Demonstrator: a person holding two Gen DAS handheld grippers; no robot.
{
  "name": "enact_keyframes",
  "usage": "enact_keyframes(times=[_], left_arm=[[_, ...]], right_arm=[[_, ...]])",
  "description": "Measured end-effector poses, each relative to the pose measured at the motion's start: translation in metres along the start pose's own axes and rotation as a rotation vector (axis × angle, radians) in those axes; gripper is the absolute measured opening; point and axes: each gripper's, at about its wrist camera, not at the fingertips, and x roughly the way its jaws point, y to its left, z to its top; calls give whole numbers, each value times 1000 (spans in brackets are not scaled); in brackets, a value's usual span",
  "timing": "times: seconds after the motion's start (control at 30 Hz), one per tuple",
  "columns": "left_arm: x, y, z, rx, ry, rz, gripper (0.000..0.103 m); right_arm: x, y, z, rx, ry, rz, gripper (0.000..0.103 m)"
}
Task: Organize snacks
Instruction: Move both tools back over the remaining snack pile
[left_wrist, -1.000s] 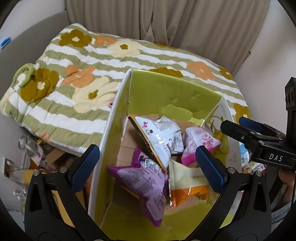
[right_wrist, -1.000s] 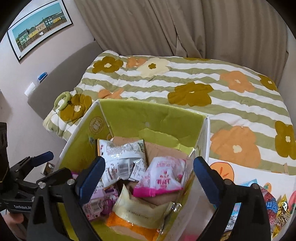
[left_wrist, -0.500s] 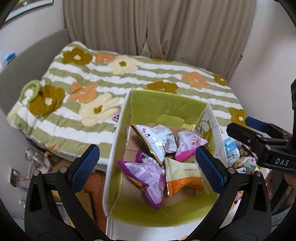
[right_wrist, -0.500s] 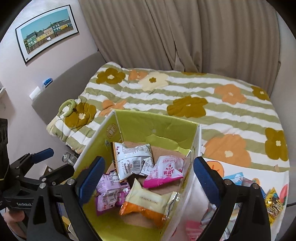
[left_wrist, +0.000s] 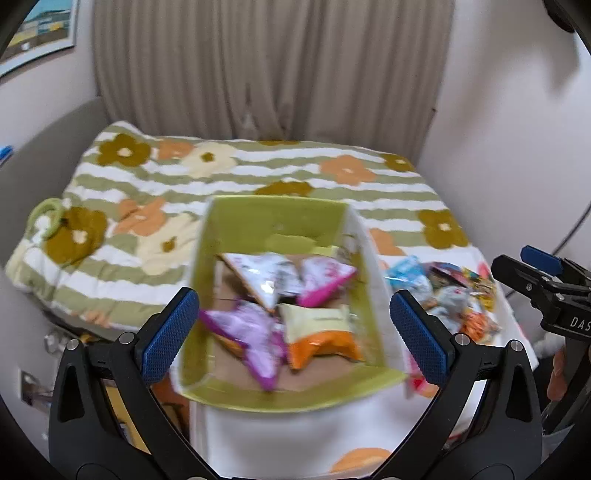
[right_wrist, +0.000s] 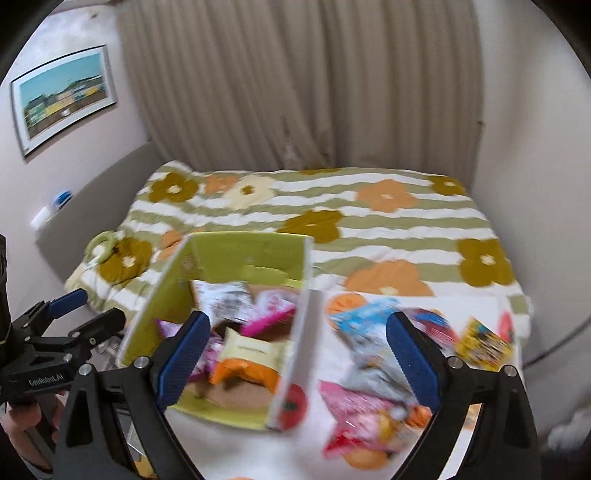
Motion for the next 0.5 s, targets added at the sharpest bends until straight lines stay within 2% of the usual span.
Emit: enact_keyframes(times=[0.1, 0.23, 0.37, 0.5], left_arm=[[2, -28, -4, 32, 7, -51, 102], [6, -72, -16, 73, 17, -88, 102], [10, -110, -30, 70, 29, -87, 102], [19, -146, -39, 51, 37, -80, 102]], right_arm=[[-20, -25, -12, 25, -8, -78, 95], [-40, -68, -27, 73, -7, -128, 95], [-49, -110, -42, 97, 1, -128, 95], [-47, -146, -53, 91, 36, -91, 95]])
